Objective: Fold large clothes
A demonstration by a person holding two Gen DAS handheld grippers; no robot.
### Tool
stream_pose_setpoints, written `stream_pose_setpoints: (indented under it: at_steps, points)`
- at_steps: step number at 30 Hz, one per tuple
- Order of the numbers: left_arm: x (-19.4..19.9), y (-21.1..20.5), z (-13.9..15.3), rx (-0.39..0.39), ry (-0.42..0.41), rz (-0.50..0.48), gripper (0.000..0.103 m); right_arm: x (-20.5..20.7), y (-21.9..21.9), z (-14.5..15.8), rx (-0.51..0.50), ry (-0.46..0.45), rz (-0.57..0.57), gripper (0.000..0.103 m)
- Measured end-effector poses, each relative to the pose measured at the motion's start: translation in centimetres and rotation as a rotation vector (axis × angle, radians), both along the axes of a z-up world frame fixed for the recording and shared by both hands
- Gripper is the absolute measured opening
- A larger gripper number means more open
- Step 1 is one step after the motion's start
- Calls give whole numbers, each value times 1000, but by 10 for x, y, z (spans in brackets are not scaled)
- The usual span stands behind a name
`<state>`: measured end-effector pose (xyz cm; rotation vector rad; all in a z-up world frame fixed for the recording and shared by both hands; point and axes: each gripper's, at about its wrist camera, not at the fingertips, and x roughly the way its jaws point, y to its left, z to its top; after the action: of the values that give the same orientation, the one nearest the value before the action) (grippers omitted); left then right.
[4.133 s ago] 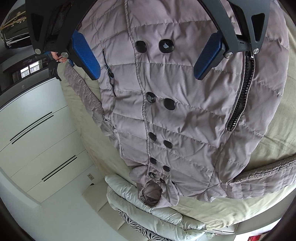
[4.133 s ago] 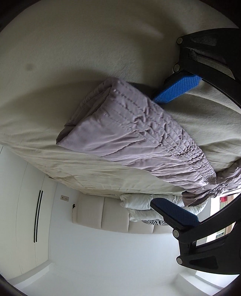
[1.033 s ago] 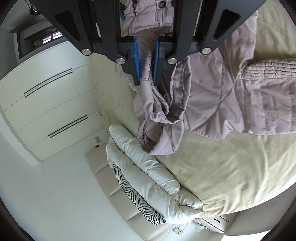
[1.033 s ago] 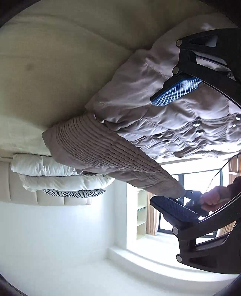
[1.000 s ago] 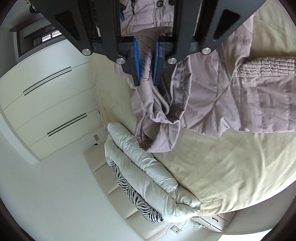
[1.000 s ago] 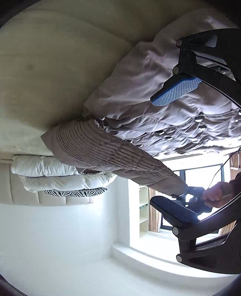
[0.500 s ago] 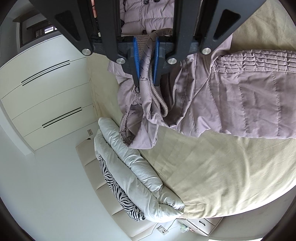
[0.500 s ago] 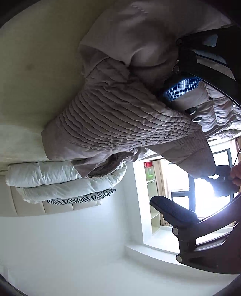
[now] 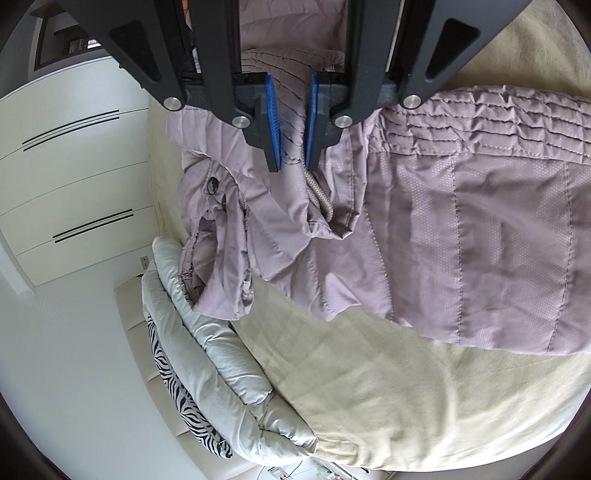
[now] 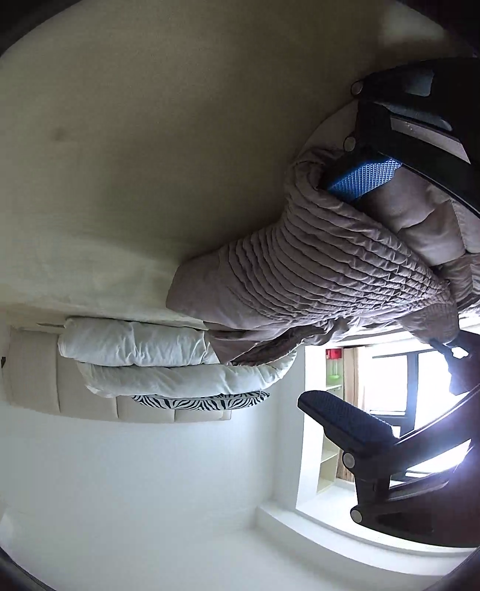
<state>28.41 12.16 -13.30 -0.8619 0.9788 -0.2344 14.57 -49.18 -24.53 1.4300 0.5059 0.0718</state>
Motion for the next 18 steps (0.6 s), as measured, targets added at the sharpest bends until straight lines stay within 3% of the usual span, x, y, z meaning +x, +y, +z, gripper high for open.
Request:
stream_pose_setpoints:
  at_steps: [7,9,12,16,18]
  points:
    - [9,3,-12,18,11,-8,16,-20,-8,-2,-23,40,17,97]
    - [10,3,-11,24,5,-10,16,-33,-7,10,-70,94,12,98]
    - [11,2,-12,33,1,-10,16,-46,-4,44,-165,52,27,100]
    - [8,-1,-13,55,-3,-11,16,-14,3,89,-257,-40,110,100]
    - [8,-1,-14,60,-4,-13,17,16,10,92,-252,-56,180,100]
